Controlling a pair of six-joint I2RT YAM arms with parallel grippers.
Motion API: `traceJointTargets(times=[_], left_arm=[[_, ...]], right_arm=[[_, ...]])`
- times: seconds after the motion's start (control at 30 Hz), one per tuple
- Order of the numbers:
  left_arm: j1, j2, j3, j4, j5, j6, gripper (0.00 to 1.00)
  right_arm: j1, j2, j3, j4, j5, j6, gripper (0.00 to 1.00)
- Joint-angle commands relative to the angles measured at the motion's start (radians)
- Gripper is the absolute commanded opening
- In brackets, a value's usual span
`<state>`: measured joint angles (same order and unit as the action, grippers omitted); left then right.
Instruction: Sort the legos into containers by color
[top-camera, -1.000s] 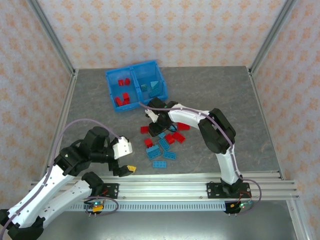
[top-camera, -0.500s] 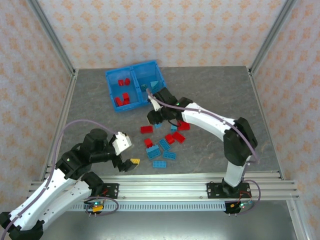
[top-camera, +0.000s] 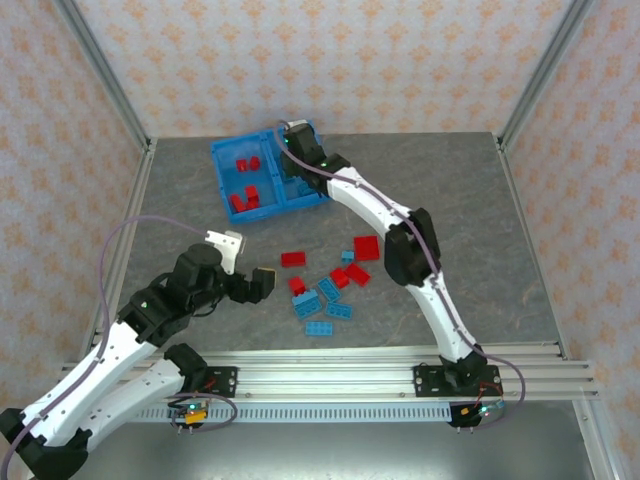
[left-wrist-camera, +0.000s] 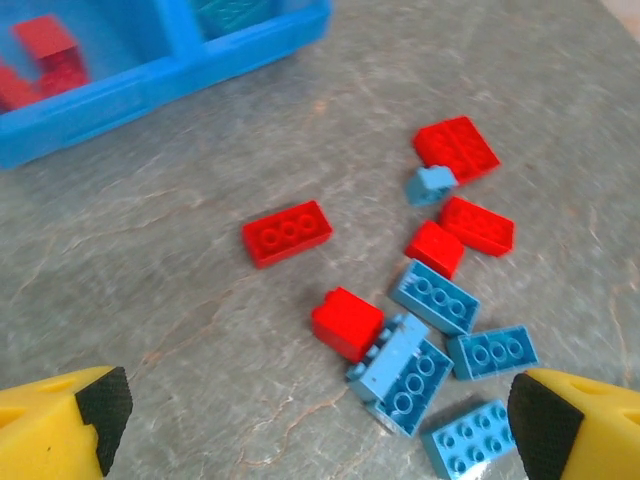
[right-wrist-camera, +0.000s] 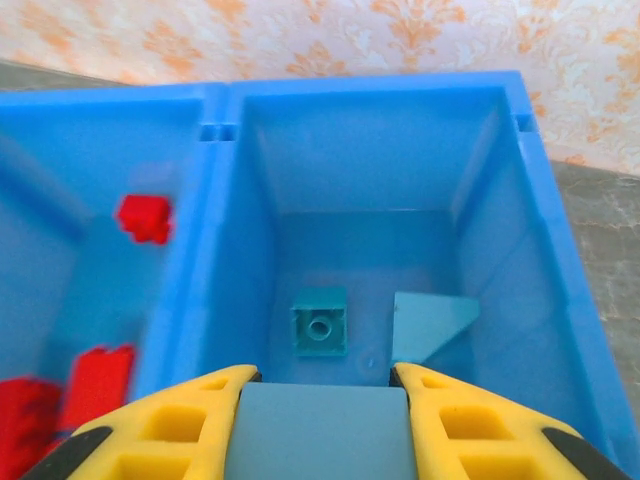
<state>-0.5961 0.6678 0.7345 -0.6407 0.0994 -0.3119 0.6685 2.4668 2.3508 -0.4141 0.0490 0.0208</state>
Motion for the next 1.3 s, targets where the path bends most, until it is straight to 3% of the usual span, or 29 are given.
traceJointTargets(times=[0.0,0.1,0.27,0.4,0.5,0.63,0.87,0.97,1.1,1.27], left_arm=[[-0.002,-0.005,0.013,-0.054,-0.157,-0.176,1.00],[-0.002,0.011,-0.006,-0.053,-0.211,-0.275,1.00],[-0.003,0.077,-0.017,-0.058,-0.279,-0.423,1.00],[-0.003,0.159,-0.014,-0.002,-0.224,-0.440,1.00],[-0.006,0.261,-0.001,0.069,-0.155,-0.437,1.00],[-0.028,0.471,0.080,0.103,-0.139,-0.415,1.00],[-0.040,0.806,0.232,0.170,-0.147,-0.370,1.00],[-0.041,0.913,0.289,0.193,-0.136,-0.351,1.00],[-0.041,1.028,0.361,0.169,-0.158,-0.343,1.00],[-0.040,1.111,0.378,0.186,-0.170,-0.350,0.99]], right_arm=[[-0.010,0.138,0.223,-0.115,0.001,-0.024,0.33],[-0.016,0.204,0.314,-0.122,-0.042,-0.028,0.39],[-0.017,0.156,0.305,-0.126,-0.062,-0.049,0.54],[-0.025,0.047,0.233,-0.165,-0.061,-0.057,0.56],[-0.033,-0.110,0.068,-0.140,-0.061,-0.051,0.55],[-0.051,-0.417,-0.286,-0.077,-0.095,-0.008,0.57],[-0.061,-0.920,-0.781,-0.215,-0.513,-0.020,0.79],[-0.060,-1.058,-0.920,-0.355,-0.601,-0.031,0.85],[-0.061,-1.199,-1.073,-0.459,-0.596,0.000,1.00],[-0.061,-1.310,-1.184,-0.485,-0.611,0.041,0.99]])
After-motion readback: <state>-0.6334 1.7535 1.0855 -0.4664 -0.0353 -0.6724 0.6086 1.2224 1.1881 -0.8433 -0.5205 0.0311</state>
